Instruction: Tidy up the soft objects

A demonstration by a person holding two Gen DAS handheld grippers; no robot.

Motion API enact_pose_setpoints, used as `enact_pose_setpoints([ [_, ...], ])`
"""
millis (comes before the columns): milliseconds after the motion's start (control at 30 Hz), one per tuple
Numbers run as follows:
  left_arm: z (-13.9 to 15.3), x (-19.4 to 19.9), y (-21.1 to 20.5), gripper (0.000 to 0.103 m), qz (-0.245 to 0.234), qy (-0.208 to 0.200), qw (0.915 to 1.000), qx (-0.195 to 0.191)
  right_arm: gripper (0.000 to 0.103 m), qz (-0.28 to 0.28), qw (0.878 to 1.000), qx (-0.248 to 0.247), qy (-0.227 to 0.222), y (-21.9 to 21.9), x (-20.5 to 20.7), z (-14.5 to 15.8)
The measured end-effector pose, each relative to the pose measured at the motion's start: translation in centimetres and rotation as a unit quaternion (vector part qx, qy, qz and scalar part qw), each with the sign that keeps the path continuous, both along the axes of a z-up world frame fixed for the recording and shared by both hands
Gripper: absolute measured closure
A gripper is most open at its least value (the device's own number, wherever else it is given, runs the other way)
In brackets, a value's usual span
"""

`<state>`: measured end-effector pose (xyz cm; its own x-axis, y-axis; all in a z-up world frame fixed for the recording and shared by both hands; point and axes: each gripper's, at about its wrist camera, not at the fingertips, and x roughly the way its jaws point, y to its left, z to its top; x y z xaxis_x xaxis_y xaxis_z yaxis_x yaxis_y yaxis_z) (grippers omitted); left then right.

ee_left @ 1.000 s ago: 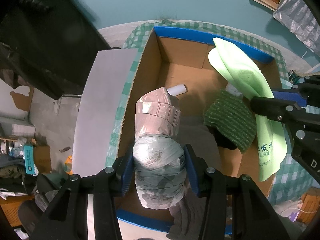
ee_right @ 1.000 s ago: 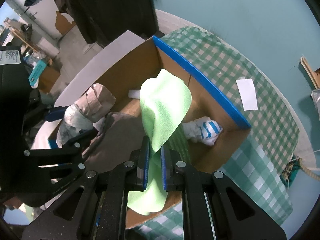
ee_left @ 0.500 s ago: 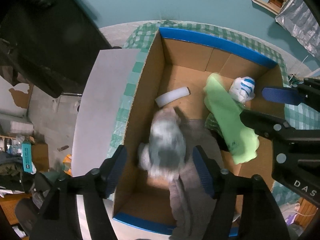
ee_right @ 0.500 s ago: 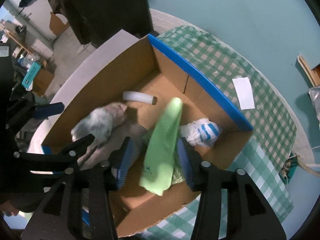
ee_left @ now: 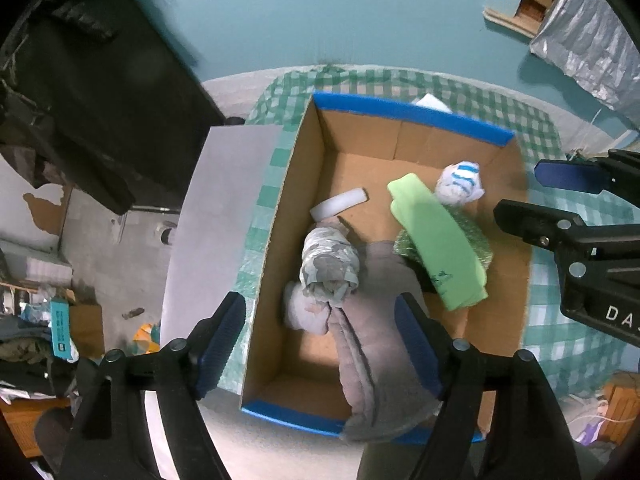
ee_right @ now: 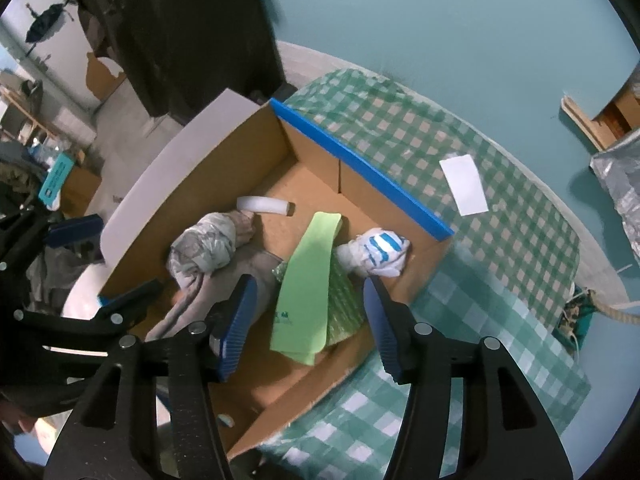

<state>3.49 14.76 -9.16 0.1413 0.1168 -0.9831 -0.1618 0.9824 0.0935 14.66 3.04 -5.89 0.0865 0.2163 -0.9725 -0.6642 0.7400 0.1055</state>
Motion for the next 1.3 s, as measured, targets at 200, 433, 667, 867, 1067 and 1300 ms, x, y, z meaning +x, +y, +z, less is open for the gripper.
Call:
enact_pose_setpoints([
  [200, 2.2, -0.5, -0.8, 0.024, -0.003, -0.018, 0.9998, -0.006, 0.045, -0.018, 1.0, 0.012, -0.015, -1.2, -0.4, 2.4],
  [433, 5.2, -1.0, -2.0, 0.023, -0.001, -0.048, 0.9989, 0.005, 0.043, -0.038, 0.998, 0.029, -0.034, -3.4, -0.9, 5.6],
  [667, 7.8, -1.6, -3.3, 0.023, -0.005, -0.068, 0.9977, 0.0, 0.043, -0.06, 0.996, 0.042, -0.053, -5.7, -1.6, 8.1],
  [867, 9.5, -2.2, -4.5, 0.016, -0.004, -0.083, 0.9965, 0.008, 0.043, -0.078, 0.993, 0.045, -0.074, -7.7, -2.3, 9.8],
  [1067, 10.8, -3.0, -6.1, 0.014, -0.01, -0.099, 0.995, 0.006, 0.042, -0.099, 0.99, 0.045, -0.087, -9.9, -3.0, 11.1],
  [1300, 12.3, -3.5, -7.8, 0.014, -0.02, -0.116, 0.993, 0.0, 0.042, -0.115, 0.987, 0.043, -0.105, -11.7, -4.0, 12.3],
])
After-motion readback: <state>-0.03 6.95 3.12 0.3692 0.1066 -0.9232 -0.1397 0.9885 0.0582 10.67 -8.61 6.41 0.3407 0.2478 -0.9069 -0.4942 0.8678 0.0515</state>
